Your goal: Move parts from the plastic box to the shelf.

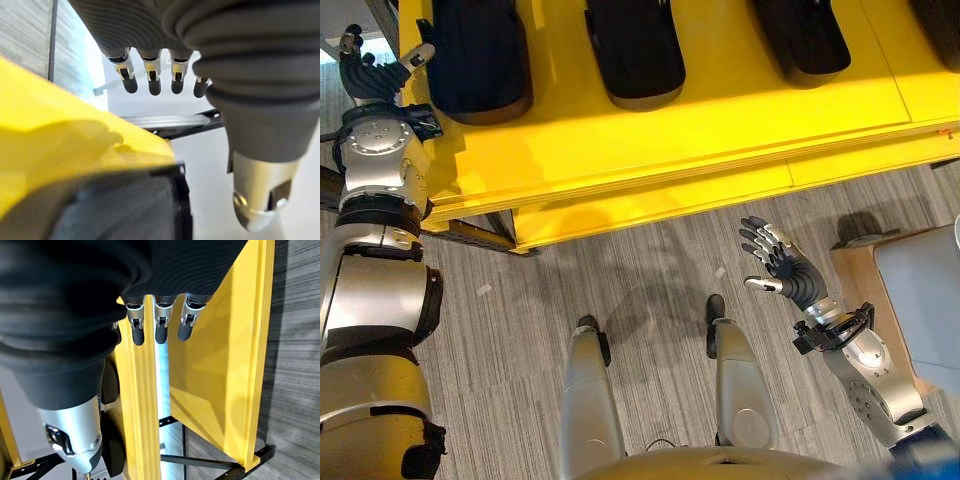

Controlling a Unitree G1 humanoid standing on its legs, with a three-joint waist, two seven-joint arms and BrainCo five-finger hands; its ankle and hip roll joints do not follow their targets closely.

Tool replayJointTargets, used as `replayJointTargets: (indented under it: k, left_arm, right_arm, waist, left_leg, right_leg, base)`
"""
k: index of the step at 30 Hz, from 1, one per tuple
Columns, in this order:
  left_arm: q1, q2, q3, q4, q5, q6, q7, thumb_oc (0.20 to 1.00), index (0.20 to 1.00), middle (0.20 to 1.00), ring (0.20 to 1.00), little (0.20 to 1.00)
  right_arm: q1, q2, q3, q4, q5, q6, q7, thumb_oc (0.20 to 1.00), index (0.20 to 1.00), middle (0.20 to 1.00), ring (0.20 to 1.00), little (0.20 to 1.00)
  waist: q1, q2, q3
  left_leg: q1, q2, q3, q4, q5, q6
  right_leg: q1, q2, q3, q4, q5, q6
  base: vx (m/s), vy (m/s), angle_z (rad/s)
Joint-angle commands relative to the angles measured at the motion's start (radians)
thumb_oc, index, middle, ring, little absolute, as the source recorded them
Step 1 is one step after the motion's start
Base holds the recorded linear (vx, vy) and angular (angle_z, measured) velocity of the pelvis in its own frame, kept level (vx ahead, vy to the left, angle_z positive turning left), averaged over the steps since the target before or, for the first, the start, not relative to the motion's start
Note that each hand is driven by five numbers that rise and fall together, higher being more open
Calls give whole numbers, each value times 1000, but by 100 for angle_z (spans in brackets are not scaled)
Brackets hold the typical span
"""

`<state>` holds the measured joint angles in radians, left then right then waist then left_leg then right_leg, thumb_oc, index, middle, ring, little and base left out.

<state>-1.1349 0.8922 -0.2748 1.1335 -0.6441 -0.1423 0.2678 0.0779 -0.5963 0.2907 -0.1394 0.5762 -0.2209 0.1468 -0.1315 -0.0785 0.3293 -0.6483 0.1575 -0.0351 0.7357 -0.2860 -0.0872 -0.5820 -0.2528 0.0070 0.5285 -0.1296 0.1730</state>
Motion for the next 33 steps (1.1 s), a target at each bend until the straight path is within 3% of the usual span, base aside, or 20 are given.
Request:
replayJointTargets:
  k: [1,11,19,25,30,31,33]
  left_arm:
    - [-2,87,30,50,4,-67,-8,1000,1000,1000,1000,1000]
    - [82,114,43,-51,19,-101,-29,1000,1000,1000,1000,1000]
    - [474,105,188,-624,20,-197,-50,1000,1000,1000,1000,1000]
    - [844,-41,337,-969,-54,-228,-148,1000,1000,1000,1000,1000]
    - [1030,-194,317,-1116,-83,-207,-240,1000,1000,1000,1000,1000]
    - [1106,-257,301,-1169,-83,-191,-274,1000,1000,1000,1000,1000]
    - [1184,-269,323,-1241,-27,-185,-289,1000,1000,1000,1000,1000]
  right_arm:
    - [29,-25,-28,-55,36,-33,6,1000,1000,1000,1000,1000]
    - [38,-12,-51,-44,41,-39,8,1000,1000,1000,1000,1000]
    - [60,20,-109,-38,7,-49,-4,1000,1000,1000,1000,1000]
    - [79,34,-162,-44,-27,-53,-19,1000,1000,1000,1000,1000]
    - [84,42,-185,-39,-51,-53,-29,1000,1000,1000,1000,1000]
    - [89,45,-192,-39,-60,-53,-26,1000,1000,1000,1000,1000]
    - [105,45,-209,-39,-62,-52,-21,1000,1000,1000,1000,1000]
  waist:
    - [15,-4,-60]
    - [28,14,-64]
    - [60,32,-56]
    - [68,45,-63]
    - [68,60,-86]
    - [68,65,-104]
    - [70,70,-128]
  left_leg:
    - [-7,27,-34,8,45,1]
    - [34,25,-33,-13,54,-7]
    - [107,23,-34,-69,78,-15]
    - [201,28,-38,-170,126,-26]
    - [303,41,-34,-306,193,-36]
    - [350,46,-31,-374,218,-34]
    - [399,53,-20,-447,245,-35]
  right_leg:
    - [57,-31,16,39,30,1]
    - [83,-44,18,43,25,0]
    - [147,-46,10,22,28,-7]
    - [231,-38,-7,-43,45,-14]
    - [314,-18,-35,-122,64,-15]
    - [347,-9,-42,-166,72,-16]
    - [382,-1,-51,-211,81,-16]
  base:
    - [4,-13,5]
    - [1,-2,2]
    - [2,-10,1]
    - [29,-42,1]
    - [64,-55,8]
    - [112,-69,-2]
    - [120,-73,-10]
